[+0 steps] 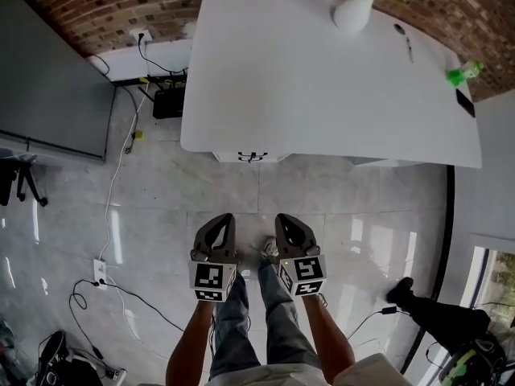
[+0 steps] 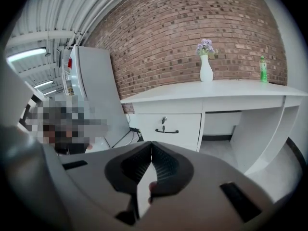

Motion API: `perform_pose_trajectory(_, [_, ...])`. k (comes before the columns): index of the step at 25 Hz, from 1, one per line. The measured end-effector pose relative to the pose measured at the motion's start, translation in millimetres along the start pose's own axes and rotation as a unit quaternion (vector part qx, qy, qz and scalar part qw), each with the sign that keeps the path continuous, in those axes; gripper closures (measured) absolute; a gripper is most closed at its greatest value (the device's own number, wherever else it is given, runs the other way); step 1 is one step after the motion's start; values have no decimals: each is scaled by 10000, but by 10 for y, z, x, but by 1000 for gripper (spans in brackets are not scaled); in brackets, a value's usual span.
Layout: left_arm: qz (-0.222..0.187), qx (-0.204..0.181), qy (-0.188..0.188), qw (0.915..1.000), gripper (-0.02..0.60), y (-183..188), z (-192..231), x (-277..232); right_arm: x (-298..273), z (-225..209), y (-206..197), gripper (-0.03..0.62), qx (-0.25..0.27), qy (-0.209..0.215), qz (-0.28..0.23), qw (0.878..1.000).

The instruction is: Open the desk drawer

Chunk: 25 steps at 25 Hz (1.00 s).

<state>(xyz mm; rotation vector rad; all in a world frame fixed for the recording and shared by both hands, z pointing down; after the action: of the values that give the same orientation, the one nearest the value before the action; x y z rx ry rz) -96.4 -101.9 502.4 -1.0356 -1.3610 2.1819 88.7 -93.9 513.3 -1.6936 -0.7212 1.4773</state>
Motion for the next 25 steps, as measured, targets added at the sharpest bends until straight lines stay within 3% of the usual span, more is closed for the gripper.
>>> perform_pose_trajectory(9, [137, 92, 94, 9998, 569, -661, 168, -185, -395, -32, -633, 577, -186, 17, 142, 9997])
perform_pose_trajectory(16, [131, 119, 130, 9998, 569, -910, 208, -302, -571, -51, -873, 577, -460, -48, 162, 9988])
perform_pose_trajectory(25, [149, 168, 156, 9996, 569, -1086, 283, -466, -708, -59, -1084, 577, -440, -10, 274, 9987])
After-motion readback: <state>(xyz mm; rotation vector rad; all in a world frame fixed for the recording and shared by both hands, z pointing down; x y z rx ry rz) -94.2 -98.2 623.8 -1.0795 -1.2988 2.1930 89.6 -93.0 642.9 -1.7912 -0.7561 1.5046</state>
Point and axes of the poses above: the fingertips, and each gripper's own axes: x backward along the fingers, z to its left, y out of its top, the point moved 8 cm from there along x, backward along the fingers, and after that the axes turned 13 degrees about -y, right-handed, at the moved point
